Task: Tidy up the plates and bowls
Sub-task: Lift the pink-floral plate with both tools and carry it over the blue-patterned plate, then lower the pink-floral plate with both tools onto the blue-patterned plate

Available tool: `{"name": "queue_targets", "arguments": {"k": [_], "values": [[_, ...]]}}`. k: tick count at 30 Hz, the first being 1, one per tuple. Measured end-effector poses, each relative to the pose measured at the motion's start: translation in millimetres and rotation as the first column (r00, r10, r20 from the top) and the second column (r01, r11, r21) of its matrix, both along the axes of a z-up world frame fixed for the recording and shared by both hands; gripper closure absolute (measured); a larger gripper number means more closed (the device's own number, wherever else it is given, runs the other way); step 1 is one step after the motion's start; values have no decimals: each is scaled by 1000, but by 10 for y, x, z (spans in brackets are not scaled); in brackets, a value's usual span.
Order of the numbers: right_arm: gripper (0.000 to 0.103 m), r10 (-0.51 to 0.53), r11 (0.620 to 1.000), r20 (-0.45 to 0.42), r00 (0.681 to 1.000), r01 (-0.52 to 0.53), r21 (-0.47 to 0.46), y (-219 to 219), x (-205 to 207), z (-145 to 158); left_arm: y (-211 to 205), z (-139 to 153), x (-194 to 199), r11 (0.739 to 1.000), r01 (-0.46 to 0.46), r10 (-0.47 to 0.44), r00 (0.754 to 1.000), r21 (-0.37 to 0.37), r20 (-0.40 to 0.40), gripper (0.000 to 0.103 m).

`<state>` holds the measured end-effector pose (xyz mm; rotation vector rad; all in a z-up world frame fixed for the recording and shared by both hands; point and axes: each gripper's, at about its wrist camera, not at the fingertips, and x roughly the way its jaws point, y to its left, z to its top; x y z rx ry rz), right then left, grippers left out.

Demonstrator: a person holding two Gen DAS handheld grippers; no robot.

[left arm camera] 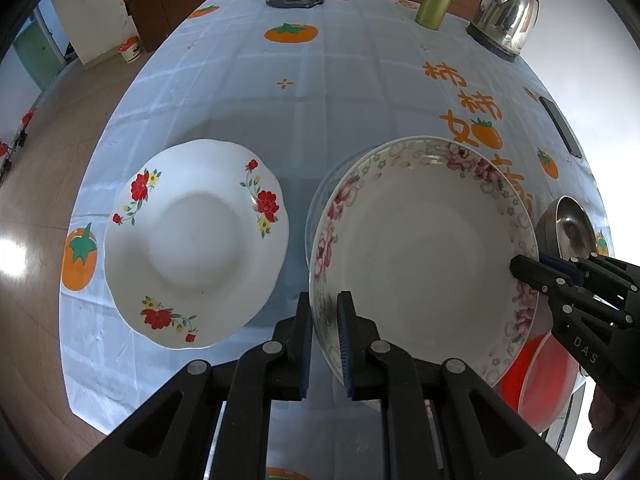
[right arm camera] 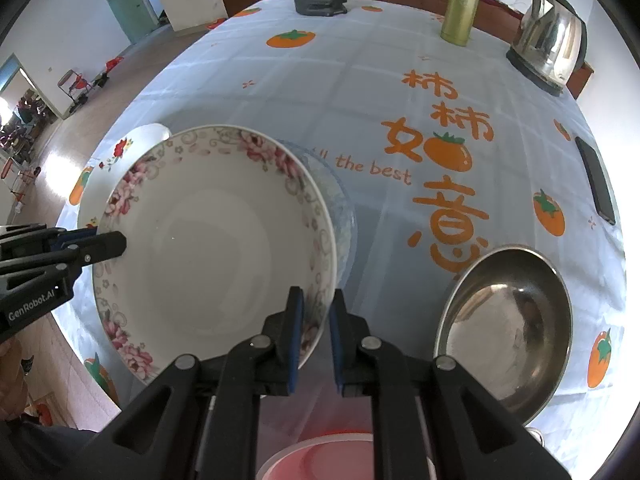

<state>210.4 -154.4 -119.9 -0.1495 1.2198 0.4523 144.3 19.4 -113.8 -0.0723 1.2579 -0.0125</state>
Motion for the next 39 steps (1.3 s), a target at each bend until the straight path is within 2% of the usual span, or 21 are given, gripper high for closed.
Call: {"name": "queue_targets", "arguments": {"k": [39], "values": [[89,-23,999,17,1000,23,-23,-33,280,26,-77,1,207,1000,-3,3,1000,-1,15,90]]}}
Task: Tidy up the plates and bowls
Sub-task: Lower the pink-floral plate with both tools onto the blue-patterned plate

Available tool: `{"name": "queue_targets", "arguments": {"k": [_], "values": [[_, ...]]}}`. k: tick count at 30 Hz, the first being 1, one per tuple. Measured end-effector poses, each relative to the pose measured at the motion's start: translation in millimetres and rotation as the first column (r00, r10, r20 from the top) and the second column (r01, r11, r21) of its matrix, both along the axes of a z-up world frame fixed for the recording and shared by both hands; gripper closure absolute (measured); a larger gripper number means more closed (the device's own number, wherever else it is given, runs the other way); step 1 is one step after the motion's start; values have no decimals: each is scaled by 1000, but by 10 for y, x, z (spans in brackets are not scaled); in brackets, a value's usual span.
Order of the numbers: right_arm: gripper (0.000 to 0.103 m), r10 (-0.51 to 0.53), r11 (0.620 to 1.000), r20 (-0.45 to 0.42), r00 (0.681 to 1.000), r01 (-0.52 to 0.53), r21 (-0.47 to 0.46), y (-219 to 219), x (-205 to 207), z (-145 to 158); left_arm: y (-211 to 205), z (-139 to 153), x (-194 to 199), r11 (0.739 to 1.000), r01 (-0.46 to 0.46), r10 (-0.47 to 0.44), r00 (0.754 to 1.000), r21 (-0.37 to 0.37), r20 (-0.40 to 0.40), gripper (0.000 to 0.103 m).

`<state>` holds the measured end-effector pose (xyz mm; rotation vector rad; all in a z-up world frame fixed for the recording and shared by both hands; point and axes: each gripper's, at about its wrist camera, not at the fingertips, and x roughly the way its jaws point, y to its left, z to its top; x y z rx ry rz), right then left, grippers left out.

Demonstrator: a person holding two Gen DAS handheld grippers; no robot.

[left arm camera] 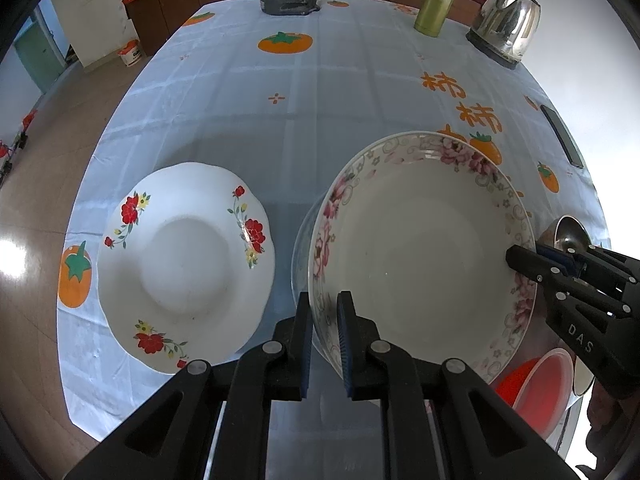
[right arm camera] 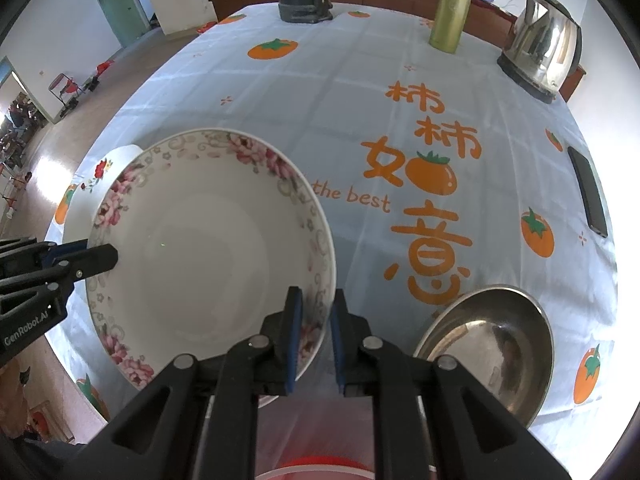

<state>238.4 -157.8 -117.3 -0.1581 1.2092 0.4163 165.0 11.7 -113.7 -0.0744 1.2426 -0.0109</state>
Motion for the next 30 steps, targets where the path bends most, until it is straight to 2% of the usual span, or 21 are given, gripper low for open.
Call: {"name": "queue_targets", "arguments": {"k": [30], "values": [[88,20,999,-37,999,-22,-45,104,83,-203,13,-222,36,1000,-3,4,999,10,-35,90]]}}
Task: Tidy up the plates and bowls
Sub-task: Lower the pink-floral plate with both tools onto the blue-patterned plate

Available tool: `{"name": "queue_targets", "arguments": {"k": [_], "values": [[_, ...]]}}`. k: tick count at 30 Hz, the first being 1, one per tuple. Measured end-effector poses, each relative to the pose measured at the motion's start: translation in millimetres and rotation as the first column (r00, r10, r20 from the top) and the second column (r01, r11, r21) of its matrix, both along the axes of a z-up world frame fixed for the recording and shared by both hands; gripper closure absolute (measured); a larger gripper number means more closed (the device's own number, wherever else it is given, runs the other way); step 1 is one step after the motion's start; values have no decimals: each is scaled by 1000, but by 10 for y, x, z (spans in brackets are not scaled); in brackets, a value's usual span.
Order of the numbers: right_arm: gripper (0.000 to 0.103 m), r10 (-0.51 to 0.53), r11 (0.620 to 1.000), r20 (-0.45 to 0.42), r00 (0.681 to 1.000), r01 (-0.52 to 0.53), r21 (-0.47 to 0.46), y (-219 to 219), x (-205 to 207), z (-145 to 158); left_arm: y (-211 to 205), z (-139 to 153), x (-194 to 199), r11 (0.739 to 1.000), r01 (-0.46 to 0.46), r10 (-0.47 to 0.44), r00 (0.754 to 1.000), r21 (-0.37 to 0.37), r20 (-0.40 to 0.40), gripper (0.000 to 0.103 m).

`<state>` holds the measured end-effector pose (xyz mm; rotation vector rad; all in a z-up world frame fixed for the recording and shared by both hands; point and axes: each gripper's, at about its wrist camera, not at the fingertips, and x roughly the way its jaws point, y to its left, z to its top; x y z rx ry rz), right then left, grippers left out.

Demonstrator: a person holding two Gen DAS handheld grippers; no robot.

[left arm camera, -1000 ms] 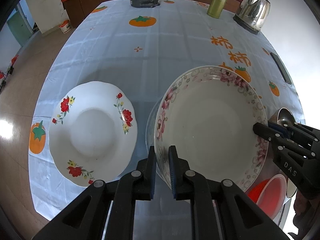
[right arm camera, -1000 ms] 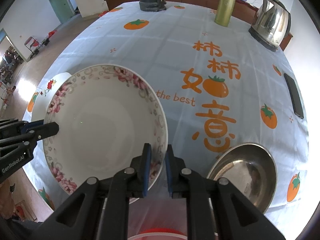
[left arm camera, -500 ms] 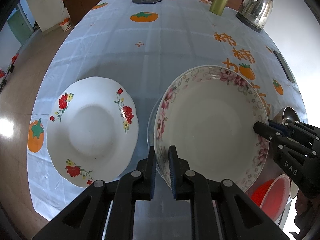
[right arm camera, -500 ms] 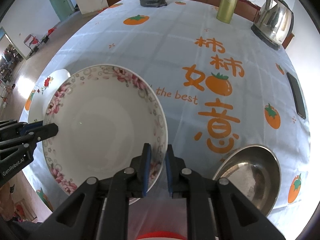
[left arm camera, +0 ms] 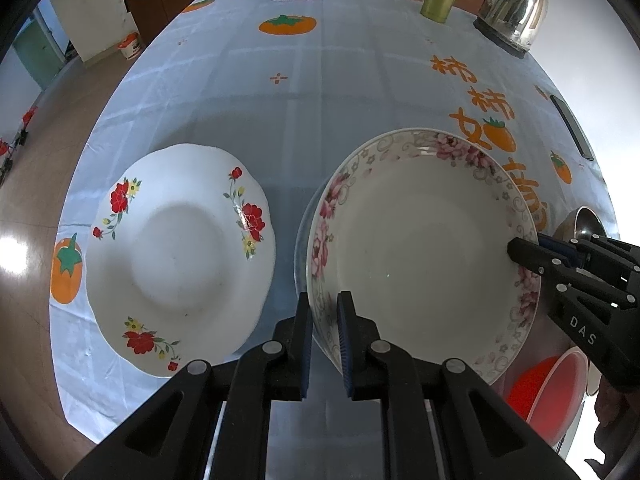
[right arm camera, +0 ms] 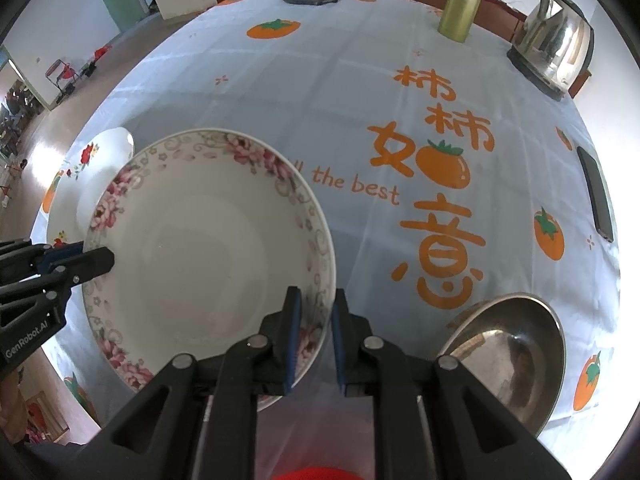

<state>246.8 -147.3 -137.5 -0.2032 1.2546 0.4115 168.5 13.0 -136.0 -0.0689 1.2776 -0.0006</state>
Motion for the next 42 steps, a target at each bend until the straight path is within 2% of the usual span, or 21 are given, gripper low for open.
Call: {"name": "queue_targets", "arguments": {"k": [42], "values": [[88,2,1000,-13,1000,-2,-7,31,25,-59,27,-66,103,1000,-12,12,1000,2,-6,90]]}}
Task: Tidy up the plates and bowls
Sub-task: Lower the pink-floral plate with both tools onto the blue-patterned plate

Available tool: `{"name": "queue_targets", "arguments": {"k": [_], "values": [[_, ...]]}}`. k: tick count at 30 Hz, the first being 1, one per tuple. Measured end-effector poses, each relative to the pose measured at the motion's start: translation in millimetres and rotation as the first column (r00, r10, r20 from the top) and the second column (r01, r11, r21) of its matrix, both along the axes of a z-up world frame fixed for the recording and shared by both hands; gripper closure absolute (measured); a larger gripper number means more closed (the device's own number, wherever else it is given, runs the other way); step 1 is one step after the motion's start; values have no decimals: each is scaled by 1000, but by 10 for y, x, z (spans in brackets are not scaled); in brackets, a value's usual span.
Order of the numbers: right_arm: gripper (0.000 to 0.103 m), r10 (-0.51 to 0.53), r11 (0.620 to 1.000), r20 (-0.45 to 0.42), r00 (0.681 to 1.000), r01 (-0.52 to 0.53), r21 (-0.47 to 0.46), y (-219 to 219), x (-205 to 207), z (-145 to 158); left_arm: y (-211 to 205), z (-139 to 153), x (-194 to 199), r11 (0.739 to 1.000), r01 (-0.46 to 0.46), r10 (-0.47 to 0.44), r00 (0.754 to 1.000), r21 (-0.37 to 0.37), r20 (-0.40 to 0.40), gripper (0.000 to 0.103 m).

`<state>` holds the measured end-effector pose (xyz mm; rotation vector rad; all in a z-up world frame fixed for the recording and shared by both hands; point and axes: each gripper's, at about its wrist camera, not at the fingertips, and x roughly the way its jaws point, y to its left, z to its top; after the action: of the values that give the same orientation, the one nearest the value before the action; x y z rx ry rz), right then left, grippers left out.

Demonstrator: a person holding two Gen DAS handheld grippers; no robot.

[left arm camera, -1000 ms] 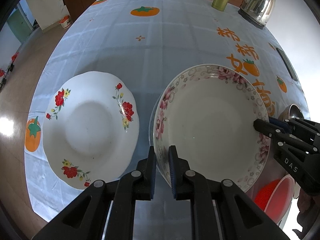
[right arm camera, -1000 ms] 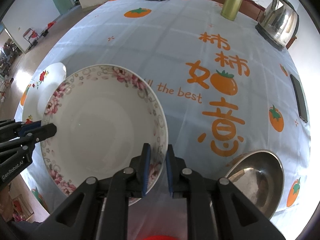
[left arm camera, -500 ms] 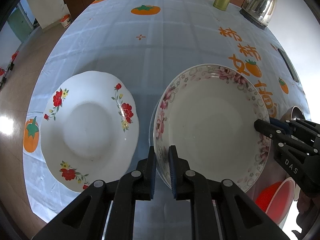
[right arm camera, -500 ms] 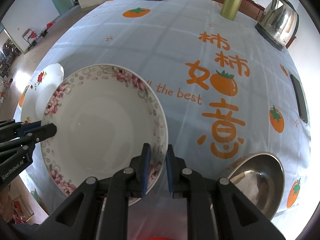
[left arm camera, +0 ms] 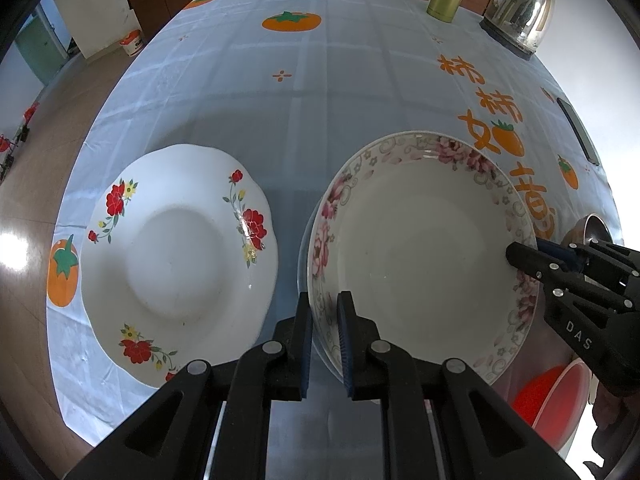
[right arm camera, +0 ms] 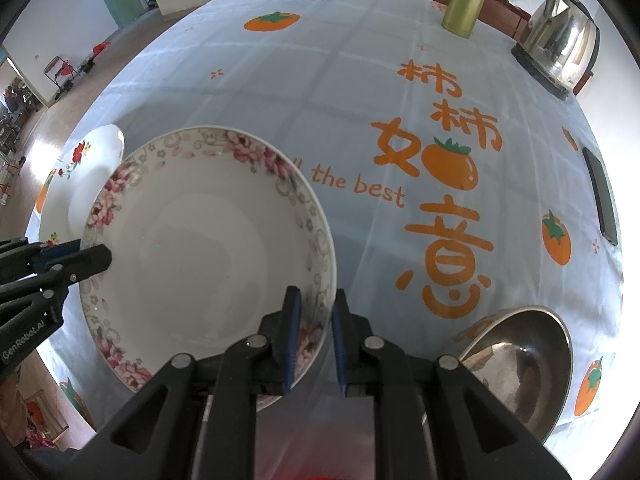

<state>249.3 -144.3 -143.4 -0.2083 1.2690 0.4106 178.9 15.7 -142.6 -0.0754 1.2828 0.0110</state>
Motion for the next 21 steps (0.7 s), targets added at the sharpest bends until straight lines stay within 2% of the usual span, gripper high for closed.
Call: {"name": "queue_targets", "arguments": {"k": [21], "values": [[88,6,1000,-4,1000,-6,0,19,25,-24,7,-8,51,1000,-2,2,1000,4,6,90]]}}
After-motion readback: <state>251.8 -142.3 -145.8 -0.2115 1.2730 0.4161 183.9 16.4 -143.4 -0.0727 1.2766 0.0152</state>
